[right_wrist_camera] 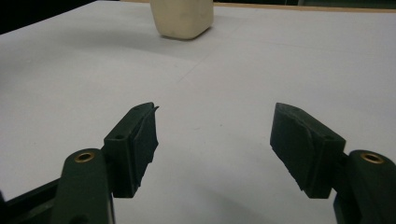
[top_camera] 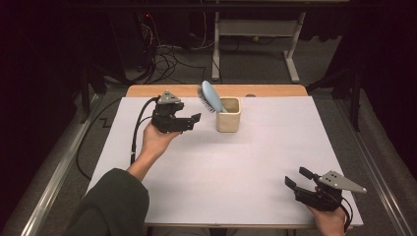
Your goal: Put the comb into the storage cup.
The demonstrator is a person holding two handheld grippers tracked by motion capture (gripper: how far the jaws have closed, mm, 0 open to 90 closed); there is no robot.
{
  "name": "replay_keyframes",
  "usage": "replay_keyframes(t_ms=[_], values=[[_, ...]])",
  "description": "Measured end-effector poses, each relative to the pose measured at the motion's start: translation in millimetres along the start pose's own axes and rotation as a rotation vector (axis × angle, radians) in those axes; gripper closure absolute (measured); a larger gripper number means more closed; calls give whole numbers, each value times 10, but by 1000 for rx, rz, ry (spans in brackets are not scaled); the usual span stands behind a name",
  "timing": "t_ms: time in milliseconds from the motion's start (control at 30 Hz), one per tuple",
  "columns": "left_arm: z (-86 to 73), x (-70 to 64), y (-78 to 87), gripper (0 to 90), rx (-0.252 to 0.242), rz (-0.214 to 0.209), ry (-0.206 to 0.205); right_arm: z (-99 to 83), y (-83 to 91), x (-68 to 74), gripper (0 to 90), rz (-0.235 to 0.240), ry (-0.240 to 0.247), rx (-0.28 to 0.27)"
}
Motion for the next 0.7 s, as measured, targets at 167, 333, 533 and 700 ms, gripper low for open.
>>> replay_keyframes(t_ms=[167,333,533,700], values=[[-8,11,30,254,-3,3,1,1,4,-3,322,0,-2,-3],[-27,12,56,254,2,4,-1,2,11,-4,322,-1,-4,-7],[-25,14,117,254,-8,4,0,3,17,-10,322,-1,-9,-13],[-38,29,160,254,-9,8,3,4,17,-7,322,0,-11,-13]])
Point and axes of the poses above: each handheld gripper's, and its own axes: y roughly backward along the jaws, z roughly out of its top, x roughly to its left, the point moved 2 cm from there along -y, roughly forward along the jaws, and after that the axes turned 14 degrees about -x, right-handed, at the moved point
